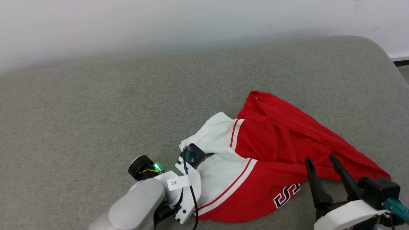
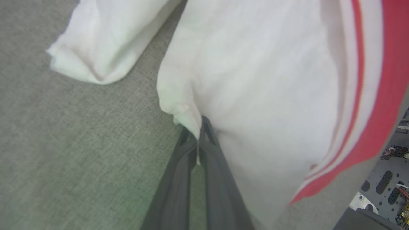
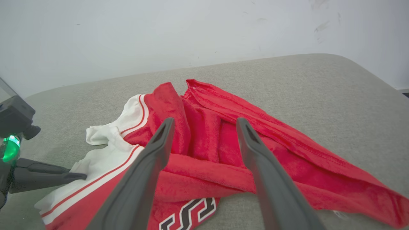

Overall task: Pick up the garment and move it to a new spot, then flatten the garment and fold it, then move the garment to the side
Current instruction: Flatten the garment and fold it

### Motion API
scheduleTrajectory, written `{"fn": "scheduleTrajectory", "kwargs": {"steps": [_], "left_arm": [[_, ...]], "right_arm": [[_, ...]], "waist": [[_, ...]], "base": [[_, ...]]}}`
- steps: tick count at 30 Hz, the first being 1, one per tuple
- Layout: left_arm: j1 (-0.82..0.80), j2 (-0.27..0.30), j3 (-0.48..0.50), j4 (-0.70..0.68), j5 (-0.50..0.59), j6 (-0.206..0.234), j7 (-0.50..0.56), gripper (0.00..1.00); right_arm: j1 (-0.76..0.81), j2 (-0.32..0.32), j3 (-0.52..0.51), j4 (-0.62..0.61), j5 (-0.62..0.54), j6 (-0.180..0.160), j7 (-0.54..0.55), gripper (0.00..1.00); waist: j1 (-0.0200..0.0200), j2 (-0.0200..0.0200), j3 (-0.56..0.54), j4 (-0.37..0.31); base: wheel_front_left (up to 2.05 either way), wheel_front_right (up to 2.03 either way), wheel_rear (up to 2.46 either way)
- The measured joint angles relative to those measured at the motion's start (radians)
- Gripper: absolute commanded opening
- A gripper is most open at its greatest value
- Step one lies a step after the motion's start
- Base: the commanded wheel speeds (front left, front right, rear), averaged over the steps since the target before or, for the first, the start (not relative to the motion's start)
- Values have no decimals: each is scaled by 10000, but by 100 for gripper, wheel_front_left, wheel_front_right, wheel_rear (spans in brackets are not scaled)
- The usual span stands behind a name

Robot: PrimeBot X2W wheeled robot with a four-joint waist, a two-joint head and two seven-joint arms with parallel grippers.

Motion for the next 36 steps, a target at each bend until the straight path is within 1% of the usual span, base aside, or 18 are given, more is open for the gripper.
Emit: {"fn": "scheduleTrajectory", "kwargs": {"steps": [1, 4, 8, 11, 17, 22, 25, 28, 31, 33, 36], "left_arm": [[11, 2, 58, 36, -4, -2, -276, 0], [26, 35, 483, 8, -92, 270, -1218, 0], [21, 483, 951, -443, -48, 621, -2188, 0], [34, 874, 1200, -1074, 40, 890, -2612, 0], [604, 2040, 1755, -2773, 205, 1659, -3010, 0], [1592, 3160, 2307, -3894, 90, 2439, -2824, 0], [2413, 3634, 2688, -4232, -211, 2966, -2750, 0], [3468, 3739, 3110, -4247, -759, 3522, -2945, 0], [4460, 3553, 3522, -3954, -1423, 3916, -3344, 0], [4976, 3281, 3645, -3611, -1783, 4025, -3593, 0], [5408, 2824, 3814, -3037, -2259, 3935, -4019, 0]], "right_arm": [[2, 0, -25, 27, 12, 0, -13, 100], [20, -2, -155, 119, 88, 0, -52, 100], [134, 0, -345, 247, 174, 0, -40, 100], [182, 0, -437, 320, 245, 0, 8, 100], [422, 0, -723, 313, 316, 0, 88, 100], [594, 2, -932, 290, 357, 0, 182, 100], [598, 2, -980, 268, 368, 0, 267, 100], [607, 2, -1011, 261, 420, 0, 301, 100], [617, 2, -1035, 272, 443, 0, 378, 100], [624, 2, -1083, 286, 447, 0, 454, 100], [629, 2, -1106, 313, 449, 0, 506, 100]], "waist": [[0, 0, -18, 23], [0, 0, -93, 129], [0, 0, -230, 361], [0, 0, -370, 563], [0, 0, -664, 1000], [-1, 0, -865, 1352], [-1, 0, -942, 1473], [-1, 0, -970, 1500], [-1, 0, -1006, 1483], [-1, 0, -1017, 1481], [-1, 0, -1031, 1481]], "base": [[0, 0, 0], [0, 0, 0], [0, 0, 0], [0, 0, 0], [0, 0, 0], [0, 0, 0], [0, 0, 0], [0, 0, 0], [0, 0, 0], [0, 0, 0], [0, 0, 0]]}}
